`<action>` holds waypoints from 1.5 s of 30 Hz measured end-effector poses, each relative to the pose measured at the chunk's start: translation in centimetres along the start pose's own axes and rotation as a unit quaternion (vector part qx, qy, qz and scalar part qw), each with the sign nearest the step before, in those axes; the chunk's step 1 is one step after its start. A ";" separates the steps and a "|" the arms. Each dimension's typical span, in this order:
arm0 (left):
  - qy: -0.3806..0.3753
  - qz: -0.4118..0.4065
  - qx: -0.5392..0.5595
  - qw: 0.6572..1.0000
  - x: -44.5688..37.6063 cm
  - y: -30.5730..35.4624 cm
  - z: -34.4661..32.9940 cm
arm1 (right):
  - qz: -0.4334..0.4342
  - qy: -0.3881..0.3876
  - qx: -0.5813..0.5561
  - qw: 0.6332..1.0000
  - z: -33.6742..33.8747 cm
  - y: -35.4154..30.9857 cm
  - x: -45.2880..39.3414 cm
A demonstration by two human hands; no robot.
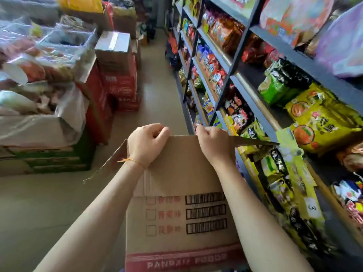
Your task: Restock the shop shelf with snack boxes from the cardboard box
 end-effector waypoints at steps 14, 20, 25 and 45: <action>-0.068 -0.251 -0.045 0.965 -33.5 -2.6 -15.7 | -0.070 0.009 0.014 0.997 -21.4 -1.9 -29.8; -0.096 -0.229 -0.074 0.966 -50.5 -5.8 -29.2 | -0.058 -0.110 -0.043 0.991 -35.8 2.8 -46.3; -0.132 -0.147 -0.078 0.977 -63.9 -9.3 -38.7 | -0.033 -0.235 0.048 0.970 -46.4 4.2 -59.9; -0.211 -0.077 -0.061 0.972 -109.6 -30.0 -70.0 | 0.103 -0.298 0.239 0.919 -87.4 3.2 -103.3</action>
Point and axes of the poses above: each hand's wrist, its own x-axis away from the middle knuckle, its own z-axis out of the back of the hand, y = z × x, the point moved 9 cm from there along -x, towards the middle knuckle, and after that the axes turned 15 degrees about y, right-handed, at the moved point
